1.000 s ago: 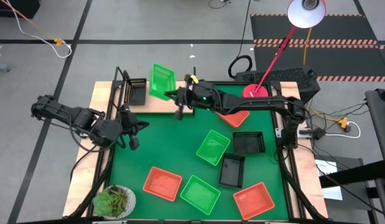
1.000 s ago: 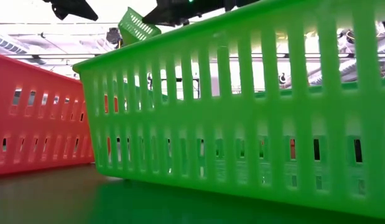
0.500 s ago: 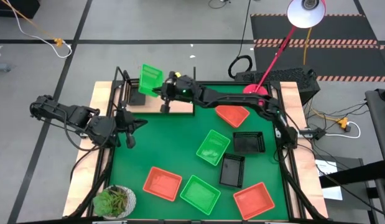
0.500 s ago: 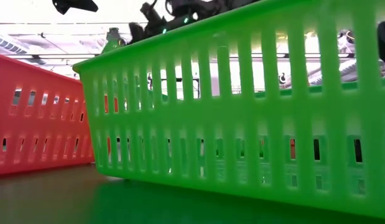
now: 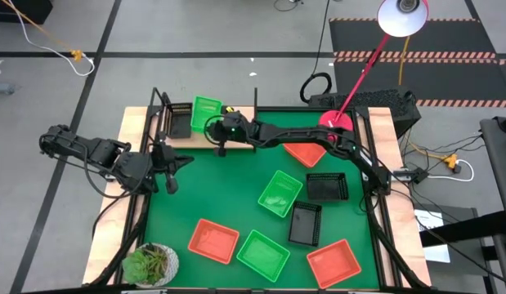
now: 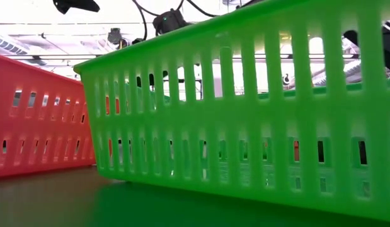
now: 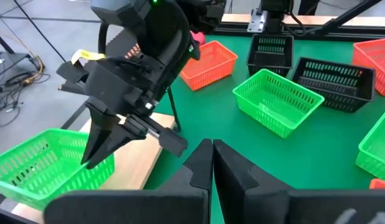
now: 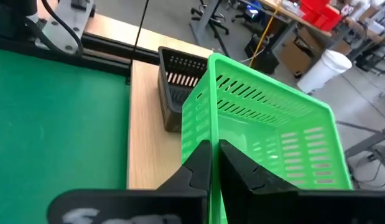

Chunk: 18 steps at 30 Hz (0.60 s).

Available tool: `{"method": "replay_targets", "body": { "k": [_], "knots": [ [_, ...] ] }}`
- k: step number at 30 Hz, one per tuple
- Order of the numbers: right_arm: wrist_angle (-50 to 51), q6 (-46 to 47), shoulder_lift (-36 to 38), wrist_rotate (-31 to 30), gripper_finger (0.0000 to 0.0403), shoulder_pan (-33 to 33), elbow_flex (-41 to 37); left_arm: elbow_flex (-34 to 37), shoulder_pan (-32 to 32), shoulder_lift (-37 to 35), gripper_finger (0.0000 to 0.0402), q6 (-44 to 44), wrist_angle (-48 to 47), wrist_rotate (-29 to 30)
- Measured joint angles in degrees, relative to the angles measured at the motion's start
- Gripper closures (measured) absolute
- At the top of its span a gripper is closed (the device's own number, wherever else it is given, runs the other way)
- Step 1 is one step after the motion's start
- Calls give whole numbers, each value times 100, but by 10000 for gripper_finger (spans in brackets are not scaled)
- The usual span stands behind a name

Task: Stack baskets on shelf by color
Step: Put the green bin on the shelf

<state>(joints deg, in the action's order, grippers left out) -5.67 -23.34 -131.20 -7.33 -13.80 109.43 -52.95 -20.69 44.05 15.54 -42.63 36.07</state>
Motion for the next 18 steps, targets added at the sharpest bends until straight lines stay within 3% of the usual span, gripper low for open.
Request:
{"method": "replay_targets", "body": {
  "k": [18],
  "knots": [
    [-345, -497, 0, 310, 392, -11, -527, 0, 0, 3, 385, -176, 305, 7]
  ]
}}
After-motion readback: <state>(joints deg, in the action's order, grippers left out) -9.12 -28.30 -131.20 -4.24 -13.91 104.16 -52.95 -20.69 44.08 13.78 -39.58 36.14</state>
